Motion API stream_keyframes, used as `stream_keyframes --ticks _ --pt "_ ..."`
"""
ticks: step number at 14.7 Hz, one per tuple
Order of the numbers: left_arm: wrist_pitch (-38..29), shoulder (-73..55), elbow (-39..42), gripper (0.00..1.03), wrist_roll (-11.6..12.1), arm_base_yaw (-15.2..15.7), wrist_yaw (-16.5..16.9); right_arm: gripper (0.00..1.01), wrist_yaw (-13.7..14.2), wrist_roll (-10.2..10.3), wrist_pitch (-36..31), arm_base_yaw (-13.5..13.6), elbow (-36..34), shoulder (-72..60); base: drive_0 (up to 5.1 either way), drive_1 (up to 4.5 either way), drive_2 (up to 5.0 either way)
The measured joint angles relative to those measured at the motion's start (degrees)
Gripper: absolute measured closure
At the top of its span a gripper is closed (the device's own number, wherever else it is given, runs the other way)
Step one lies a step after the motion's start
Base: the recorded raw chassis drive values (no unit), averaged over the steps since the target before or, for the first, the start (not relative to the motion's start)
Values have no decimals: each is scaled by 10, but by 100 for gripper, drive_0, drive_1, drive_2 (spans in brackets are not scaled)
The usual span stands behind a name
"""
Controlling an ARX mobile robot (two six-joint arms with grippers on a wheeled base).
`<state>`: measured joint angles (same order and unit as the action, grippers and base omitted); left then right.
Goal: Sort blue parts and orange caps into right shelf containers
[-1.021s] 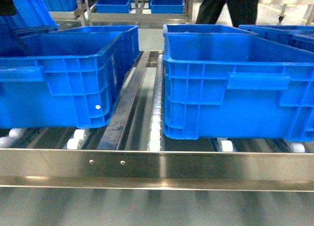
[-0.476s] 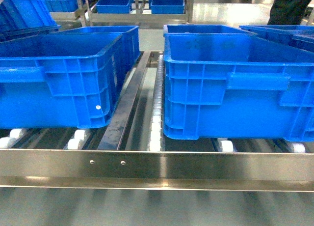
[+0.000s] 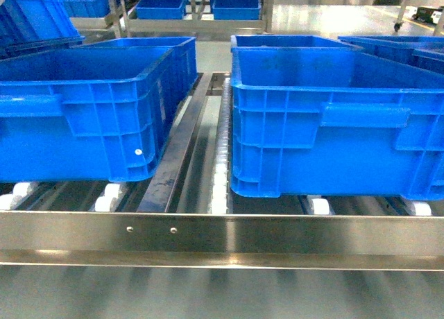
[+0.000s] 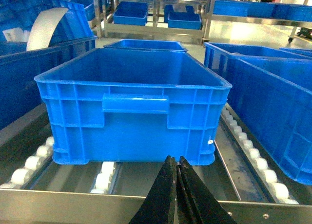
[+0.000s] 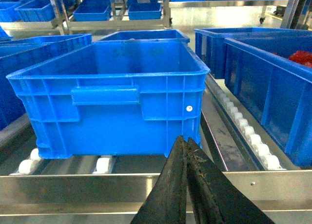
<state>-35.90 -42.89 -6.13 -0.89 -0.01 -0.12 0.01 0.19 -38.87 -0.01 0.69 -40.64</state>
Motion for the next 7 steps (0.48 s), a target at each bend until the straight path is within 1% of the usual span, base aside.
stream_keyframes --ticks 3,5,6,7 --pt "43 71 24 101 0 0 0 99 0 0 84 0 0 92 0 0 0" --pt "75 114 35 101 0 0 0 99 0 0 125 0 0 142 0 0 0" --pt "53 120 52 101 0 0 0 99 0 0 150 0 0 165 0 0 0" --pt "78 140 52 101 0 0 0 99 0 0 171 0 0 188 0 0 0"
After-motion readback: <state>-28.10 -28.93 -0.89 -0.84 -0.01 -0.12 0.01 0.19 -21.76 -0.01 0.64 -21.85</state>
